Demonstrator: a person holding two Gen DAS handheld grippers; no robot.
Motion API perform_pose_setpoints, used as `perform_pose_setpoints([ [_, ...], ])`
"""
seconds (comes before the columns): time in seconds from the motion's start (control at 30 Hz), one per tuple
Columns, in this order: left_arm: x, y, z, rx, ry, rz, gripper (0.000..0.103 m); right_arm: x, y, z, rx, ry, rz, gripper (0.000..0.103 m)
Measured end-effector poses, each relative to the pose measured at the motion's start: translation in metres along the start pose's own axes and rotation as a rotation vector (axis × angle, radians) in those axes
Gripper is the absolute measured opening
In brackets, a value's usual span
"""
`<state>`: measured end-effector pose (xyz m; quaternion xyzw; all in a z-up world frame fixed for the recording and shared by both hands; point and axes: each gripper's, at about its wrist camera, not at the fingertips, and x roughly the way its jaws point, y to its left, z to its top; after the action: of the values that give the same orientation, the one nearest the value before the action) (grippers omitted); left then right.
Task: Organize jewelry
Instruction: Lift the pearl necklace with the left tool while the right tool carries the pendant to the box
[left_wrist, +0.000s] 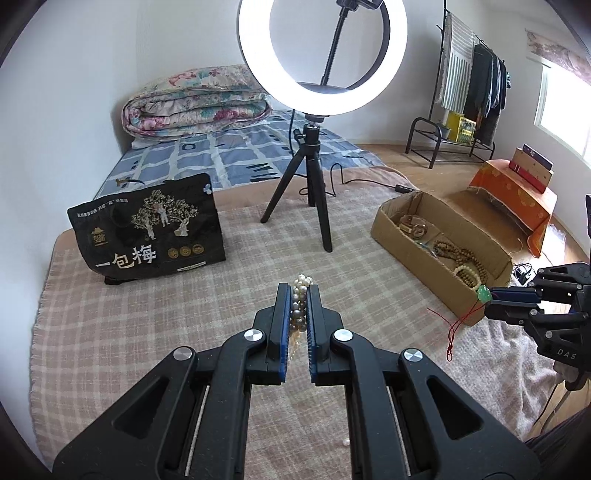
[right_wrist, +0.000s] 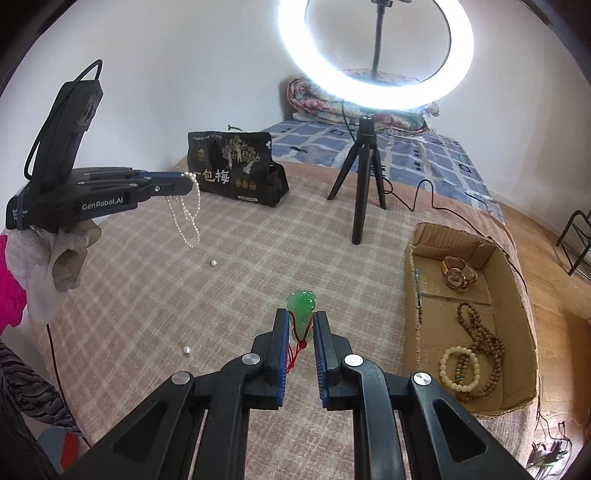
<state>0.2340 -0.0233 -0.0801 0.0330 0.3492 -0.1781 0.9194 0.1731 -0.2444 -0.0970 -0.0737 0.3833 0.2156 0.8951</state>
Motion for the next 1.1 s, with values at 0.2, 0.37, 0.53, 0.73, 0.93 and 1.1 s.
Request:
perform_pose_setpoints([
  [0.2, 0.004, -0.022, 0.016, 0.012, -0.020, -0.035, 0.006, -0.019, -0.029, 0.001, 0.057, -0.034, -0.037, 0.011],
  [0.37, 0.011, -0.043, 0.030, 0.036, -0.028, -0.057, 0.006, -0.034, -0.056, -0.002, 0.111, -0.056, -0.067, 0.011],
  [0.53, 0.020, -0.064, 0.044, 0.055, -0.039, -0.083, 0.006, -0.042, -0.079, -0.007, 0.152, -0.067, -0.093, 0.011],
  [0.73, 0.036, -0.093, 0.059, 0.073, -0.042, -0.116, 0.006, -0.045, -0.100, -0.014, 0.183, -0.065, -0.109, 0.011],
  [0.93, 0.055, -0.121, 0.075, 0.086, -0.042, -0.142, 0.006, -0.045, -0.114, -0.019, 0.198, -0.062, -0.121, 0.011],
  [1.1, 0.074, -0.142, 0.088, 0.096, -0.039, -0.163, 0.006, -0.042, -0.126, -0.021, 0.210, -0.059, -0.128, 0.011],
])
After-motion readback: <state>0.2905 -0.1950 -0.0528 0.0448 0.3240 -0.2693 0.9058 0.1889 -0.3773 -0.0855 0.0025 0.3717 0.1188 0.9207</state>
